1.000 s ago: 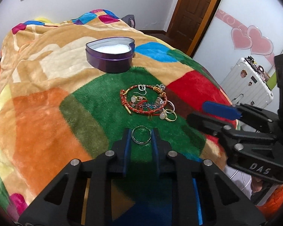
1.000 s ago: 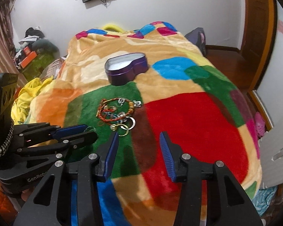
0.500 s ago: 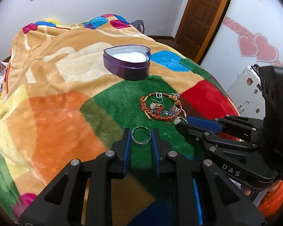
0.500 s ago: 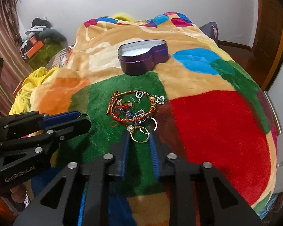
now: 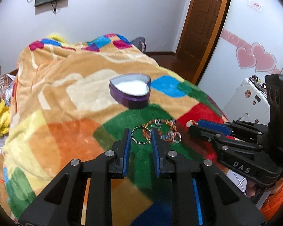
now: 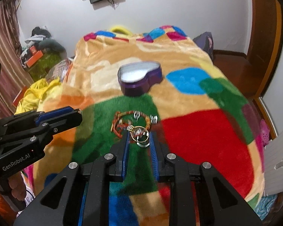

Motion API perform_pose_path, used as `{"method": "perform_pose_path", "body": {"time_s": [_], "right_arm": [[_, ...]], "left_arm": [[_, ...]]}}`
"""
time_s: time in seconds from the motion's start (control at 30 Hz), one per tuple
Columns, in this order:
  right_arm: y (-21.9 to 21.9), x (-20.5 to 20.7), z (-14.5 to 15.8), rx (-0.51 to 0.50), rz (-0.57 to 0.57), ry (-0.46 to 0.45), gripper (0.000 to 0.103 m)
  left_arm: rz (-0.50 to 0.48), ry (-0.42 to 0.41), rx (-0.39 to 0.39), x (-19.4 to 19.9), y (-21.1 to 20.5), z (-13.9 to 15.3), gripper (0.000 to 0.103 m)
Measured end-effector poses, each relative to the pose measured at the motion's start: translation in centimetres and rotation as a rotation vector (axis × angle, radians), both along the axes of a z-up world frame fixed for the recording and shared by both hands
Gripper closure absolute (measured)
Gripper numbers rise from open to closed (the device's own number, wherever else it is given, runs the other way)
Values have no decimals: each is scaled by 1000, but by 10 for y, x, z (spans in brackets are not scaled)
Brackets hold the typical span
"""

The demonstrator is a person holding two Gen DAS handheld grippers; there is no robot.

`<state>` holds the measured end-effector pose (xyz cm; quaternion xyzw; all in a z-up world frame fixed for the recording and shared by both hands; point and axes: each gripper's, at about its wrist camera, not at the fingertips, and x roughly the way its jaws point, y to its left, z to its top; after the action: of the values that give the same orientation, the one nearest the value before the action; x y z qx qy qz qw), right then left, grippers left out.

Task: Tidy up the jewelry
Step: 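Carry the gold ring with the left tool into the purple heart tin and release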

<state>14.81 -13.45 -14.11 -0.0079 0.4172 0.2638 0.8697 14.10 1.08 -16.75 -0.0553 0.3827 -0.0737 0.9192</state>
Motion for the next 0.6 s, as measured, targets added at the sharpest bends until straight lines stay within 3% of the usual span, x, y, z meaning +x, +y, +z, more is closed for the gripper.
{"method": "perform_pose_path", "body": {"time_s": [0.6], "right_arm": [[13, 19, 59, 64, -19, -196, 84]], "left_arm": [[52, -166, 21, 17, 20, 51, 82]]}}
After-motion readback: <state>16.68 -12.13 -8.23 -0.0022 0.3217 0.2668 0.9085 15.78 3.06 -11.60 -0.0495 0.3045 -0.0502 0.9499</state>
